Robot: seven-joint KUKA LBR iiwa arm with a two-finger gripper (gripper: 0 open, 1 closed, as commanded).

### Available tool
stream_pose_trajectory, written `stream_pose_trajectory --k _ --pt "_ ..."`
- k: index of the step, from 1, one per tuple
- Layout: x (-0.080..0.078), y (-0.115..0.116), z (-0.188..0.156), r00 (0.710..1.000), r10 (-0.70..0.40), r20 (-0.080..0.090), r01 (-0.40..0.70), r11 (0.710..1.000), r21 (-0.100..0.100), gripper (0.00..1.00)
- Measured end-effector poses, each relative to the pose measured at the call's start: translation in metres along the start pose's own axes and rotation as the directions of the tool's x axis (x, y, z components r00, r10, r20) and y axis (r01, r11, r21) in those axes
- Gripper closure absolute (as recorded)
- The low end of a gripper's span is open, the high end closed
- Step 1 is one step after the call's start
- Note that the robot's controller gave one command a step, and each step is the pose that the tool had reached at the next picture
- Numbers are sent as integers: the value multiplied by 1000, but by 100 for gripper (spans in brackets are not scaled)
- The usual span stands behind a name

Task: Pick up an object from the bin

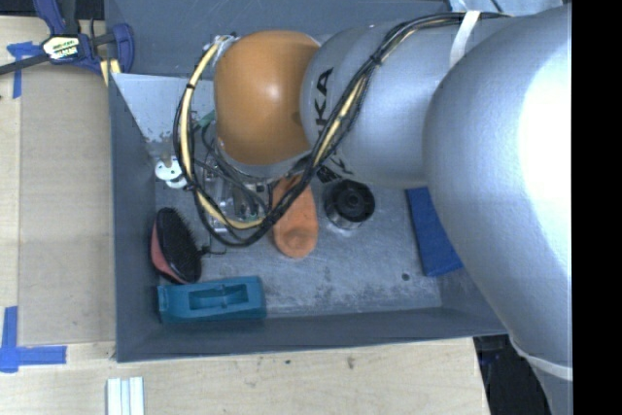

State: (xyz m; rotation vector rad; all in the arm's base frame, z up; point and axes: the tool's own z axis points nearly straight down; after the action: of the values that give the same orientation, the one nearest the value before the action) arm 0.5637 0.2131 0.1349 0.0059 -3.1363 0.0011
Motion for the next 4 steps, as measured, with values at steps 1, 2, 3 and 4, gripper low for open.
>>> stream_pose_trajectory --k 1,2,3,4 --pt "-2 -1 -5 1000 3 7 -3 1000 -2 0" --pt "-37 20 36 999 -48 16 48 999 -3 0" --pt "-35 15 60 997 -76 15 76 997 1 0" --pt "-10 -36 26 992 -128 -1 128 992 0 0"
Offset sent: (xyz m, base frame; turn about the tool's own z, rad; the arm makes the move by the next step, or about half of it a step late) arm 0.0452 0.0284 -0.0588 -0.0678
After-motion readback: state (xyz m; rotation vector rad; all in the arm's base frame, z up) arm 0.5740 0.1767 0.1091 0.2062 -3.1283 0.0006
